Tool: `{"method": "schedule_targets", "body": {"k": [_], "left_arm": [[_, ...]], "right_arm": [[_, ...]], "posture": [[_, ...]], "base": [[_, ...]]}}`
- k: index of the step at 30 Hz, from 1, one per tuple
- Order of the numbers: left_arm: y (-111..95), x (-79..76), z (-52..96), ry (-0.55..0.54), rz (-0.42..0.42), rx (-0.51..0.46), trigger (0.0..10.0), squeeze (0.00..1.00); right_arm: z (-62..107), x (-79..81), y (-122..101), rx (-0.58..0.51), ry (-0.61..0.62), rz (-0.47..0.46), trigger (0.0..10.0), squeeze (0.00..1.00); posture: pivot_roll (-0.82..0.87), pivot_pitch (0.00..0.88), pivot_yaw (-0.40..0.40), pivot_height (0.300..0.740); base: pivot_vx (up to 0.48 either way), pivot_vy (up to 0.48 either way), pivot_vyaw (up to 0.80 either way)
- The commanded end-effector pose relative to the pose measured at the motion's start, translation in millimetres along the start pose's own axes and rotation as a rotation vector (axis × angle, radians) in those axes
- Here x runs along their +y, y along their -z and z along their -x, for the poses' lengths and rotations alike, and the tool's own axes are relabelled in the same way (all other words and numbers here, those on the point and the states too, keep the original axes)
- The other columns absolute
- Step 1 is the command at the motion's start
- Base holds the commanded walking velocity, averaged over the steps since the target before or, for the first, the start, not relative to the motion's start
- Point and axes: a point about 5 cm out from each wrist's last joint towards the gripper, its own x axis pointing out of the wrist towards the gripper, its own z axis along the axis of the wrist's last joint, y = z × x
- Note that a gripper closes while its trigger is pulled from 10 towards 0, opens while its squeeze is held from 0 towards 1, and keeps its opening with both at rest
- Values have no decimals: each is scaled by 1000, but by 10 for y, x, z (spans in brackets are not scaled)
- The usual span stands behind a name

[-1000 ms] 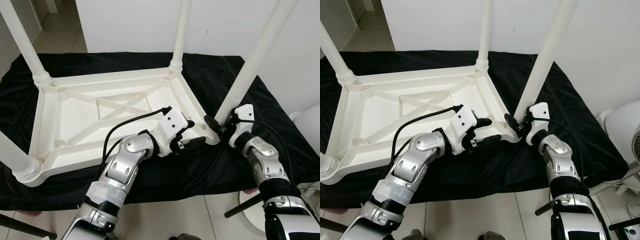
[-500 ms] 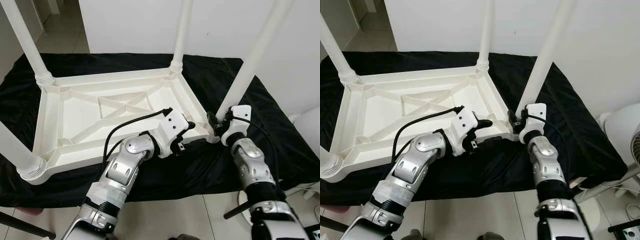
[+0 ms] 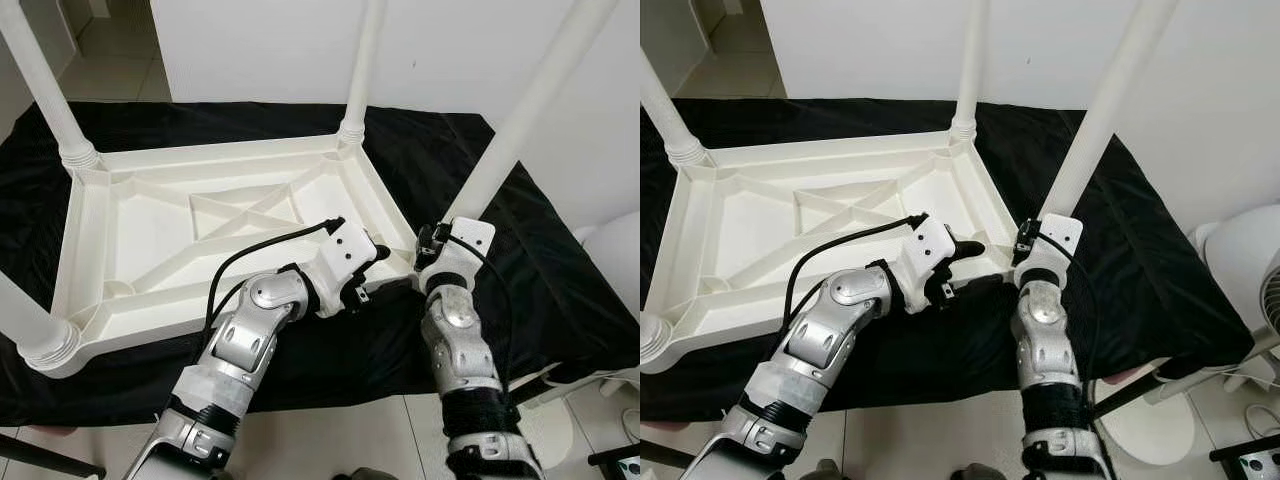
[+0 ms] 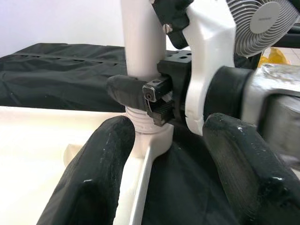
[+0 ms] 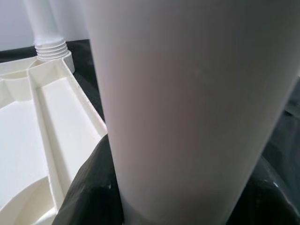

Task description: Building children table

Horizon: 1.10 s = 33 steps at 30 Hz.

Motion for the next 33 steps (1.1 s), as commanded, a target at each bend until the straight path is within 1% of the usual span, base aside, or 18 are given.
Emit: {"method": "schedule_targets", "body": {"k": [1, 3, 4, 5, 6, 10, 14, 15, 19, 20, 23, 24, 25, 26, 29, 30, 31, 33], "left_arm": [[10, -16, -1, -38, -2, 0, 10000, 0], [12, -19, -1, -36, -3, 1, 10000, 0], [12, -13, -1, -36, -4, 1, 10000, 0], [12, -13, -1, -36, -4, 1, 10000, 0], [11, -6, 1, -37, -3, 2, 10000, 0], [11, 8, 13, -42, -4, 2, 10000, 0], [12, 4, 18, -43, -5, 2, 10000, 0], [8, 3, 16, -42, -5, 2, 10000, 0], [6, 4, 15, -42, -5, 2, 10000, 0], [5, 3, 15, -40, -5, 3, 10000, 0], [5, 3, 16, -38, -5, 3, 10000, 0], [3, -11, 14, -26, -4, 3, 10000, 0], [3, -11, 14, -26, -4, 3, 10000, 0], [2, -21, 13, -18, -3, 3, 10000, 0], [10, -94, 14, 36, -4, 7, 10000, 0], [10, -94, 14, 36, -4, 7, 10000, 0], [21, -108, 12, 41, -7, 12, 10000, 0], [32, -111, 10, 40, -10, 16, 10000, 0]], "right_arm": [[66, -32, 139, 87, 27, 15, 10000, 0], [70, -45, 135, 92, 35, 15, 10000, 0], [72, -55, 128, 90, 35, 16, 10000, 439], [72, -55, 128, 90, 35, 16, 10000, 439], [82, -59, 107, 76, 32, 12, 10000, 1000], [112, -62, 52, 33, 0, 6, 10000, 1000], [113, -114, -2, -8, -40, 0, 10000, 1000], [90, -220, -54, -38, -59, 22, 10000, 490], [80, -271, -90, -50, -81, 41, 10000, 490], [62, -331, -104, -53, -108, 54, 10000, 0], [44, -402, -118, -55, -137, 66, 10000, 0], [27, -428, -127, -62, -200, 82, 10000, 0], [27, -428, -127, -62, -200, 82, 10000, 0], [18, -439, -132, -67, -242, 93, 10000, 0], [-17, -455, -95, -56, -448, 197, 10000, 0], [-17, -455, -95, -56, -448, 197, 10000, 0], [-50, -474, -83, -48, -501, 238, 10000, 0], [-84, -489, -84, -39, -535, 249, 10000, 0]], "posture": [[3, 0, -67, 740], [3, 0, -67, 740], [4, 0, -67, 740], [4, 0, -67, 740], [7, 0, -67, 740], [7, 0, -69, 740], [6, 0, -66, 740], [4, 0, -64, 740], [4, 0, -64, 740], [2, 0, -59, 740], [2, 0, -59, 740], [-1, 0, -50, 740], [-1, 0, -50, 740], [-1, 0, -50, 740], [-2, 0, -39, 740], [-2, 0, -39, 740], [0, 0, -36, 740], [3, 1, -36, 740]], "base": [[0, 0, 0], [0, 0, 0], [0, 0, 0], [0, 0, 0], [0, 0, 0], [0, 0, 0], [0, 0, 0], [0, 0, 0], [0, 0, 0], [0, 0, 0], [0, 0, 0], [0, 0, 0], [0, 0, 0], [0, 0, 0], [0, 0, 0], [0, 0, 0], [0, 0, 0], [0, 0, 0]]}}
